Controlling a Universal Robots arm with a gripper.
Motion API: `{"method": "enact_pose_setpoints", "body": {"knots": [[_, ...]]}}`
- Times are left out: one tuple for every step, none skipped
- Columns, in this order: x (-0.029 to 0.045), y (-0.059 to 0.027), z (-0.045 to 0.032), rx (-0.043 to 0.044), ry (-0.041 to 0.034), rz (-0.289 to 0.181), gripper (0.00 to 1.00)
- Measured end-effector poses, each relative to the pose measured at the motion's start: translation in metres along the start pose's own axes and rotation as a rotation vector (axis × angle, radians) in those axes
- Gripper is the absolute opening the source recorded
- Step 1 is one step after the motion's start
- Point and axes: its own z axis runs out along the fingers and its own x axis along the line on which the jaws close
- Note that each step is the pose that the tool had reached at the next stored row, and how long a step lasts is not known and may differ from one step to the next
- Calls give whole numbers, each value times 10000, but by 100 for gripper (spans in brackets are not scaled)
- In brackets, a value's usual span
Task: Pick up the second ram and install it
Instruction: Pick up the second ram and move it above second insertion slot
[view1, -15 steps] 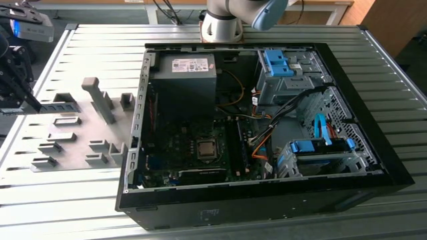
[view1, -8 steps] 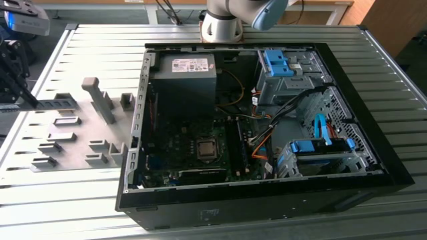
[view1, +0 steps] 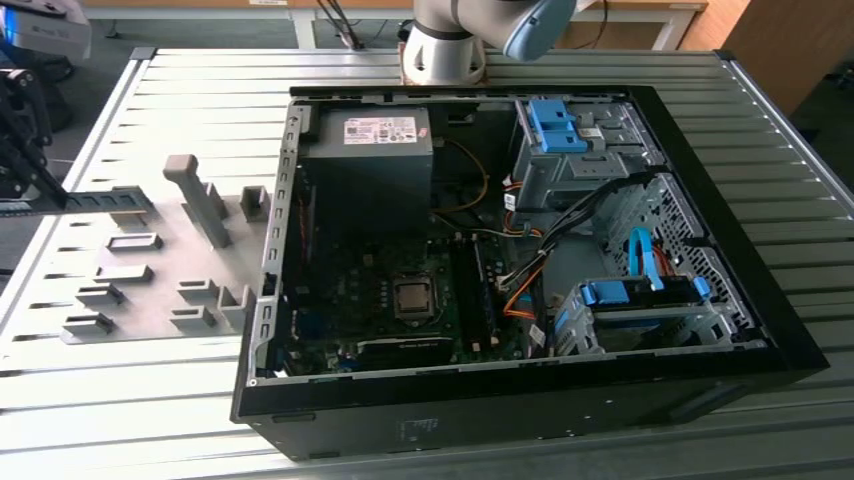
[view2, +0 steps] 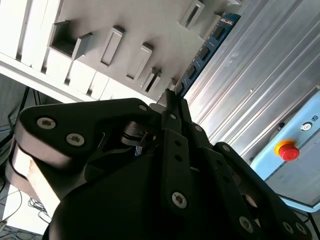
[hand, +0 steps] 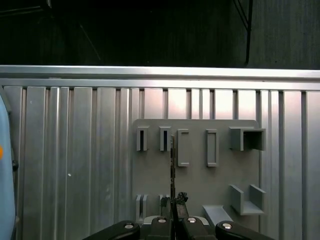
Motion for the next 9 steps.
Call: {"method": "enact_pose_setpoints", "body": {"knots": [[0, 0, -9, 1, 0, 0, 14], [-1, 1, -21, -1, 0, 1, 14], [-1, 0, -30, 0, 0, 0, 14], [-1, 1, -39, 1, -1, 0, 14], [-1, 1, -50, 0, 0, 0, 14], [-2, 1, -60, 0, 0, -1, 14], [-2, 1, -71, 1, -1, -1, 14], [-2, 1, -82, 0, 0, 0, 14], [-3, 2, -92, 1, -1, 0, 14]]}}
